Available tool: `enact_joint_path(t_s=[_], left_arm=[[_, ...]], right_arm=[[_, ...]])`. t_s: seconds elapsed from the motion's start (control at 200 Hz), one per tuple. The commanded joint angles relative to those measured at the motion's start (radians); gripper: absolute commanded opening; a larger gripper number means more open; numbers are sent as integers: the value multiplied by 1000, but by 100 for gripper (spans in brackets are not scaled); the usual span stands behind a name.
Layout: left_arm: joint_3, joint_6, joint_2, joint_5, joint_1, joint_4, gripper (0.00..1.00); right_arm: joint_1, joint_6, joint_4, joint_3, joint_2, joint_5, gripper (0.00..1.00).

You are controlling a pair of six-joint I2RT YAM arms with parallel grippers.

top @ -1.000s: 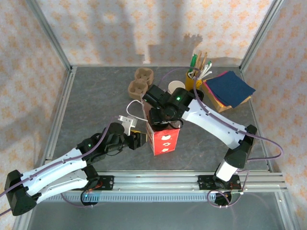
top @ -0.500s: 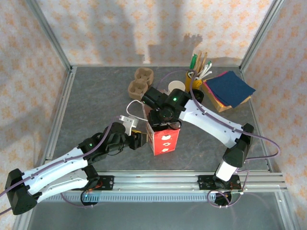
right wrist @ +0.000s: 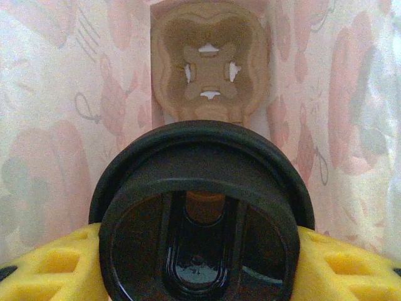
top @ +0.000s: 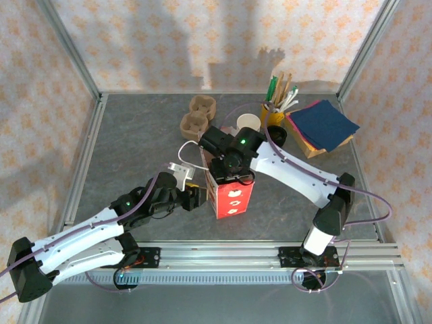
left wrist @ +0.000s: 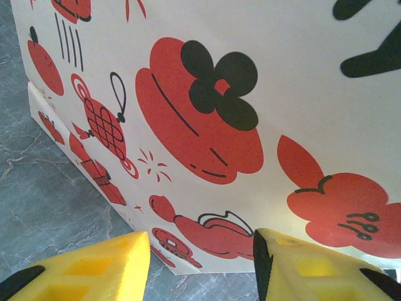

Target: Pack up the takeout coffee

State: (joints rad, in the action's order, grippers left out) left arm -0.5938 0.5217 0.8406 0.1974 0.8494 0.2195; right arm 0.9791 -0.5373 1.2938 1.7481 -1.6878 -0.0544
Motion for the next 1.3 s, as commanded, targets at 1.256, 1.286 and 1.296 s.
enact_joint_path(t_s=[1.256,1.286,1.296], left_arm=[[19,-26,12,1,2,-26,49],[19,-28,12,1,2,-24,49],[19,-28,12,1,2,-25,49]], right_arm=[[-84,163,14,-24,-45,-73,44],[-85,164,14,-27,-44,-72,44],[-85,164,14,-27,-44,-71,44]])
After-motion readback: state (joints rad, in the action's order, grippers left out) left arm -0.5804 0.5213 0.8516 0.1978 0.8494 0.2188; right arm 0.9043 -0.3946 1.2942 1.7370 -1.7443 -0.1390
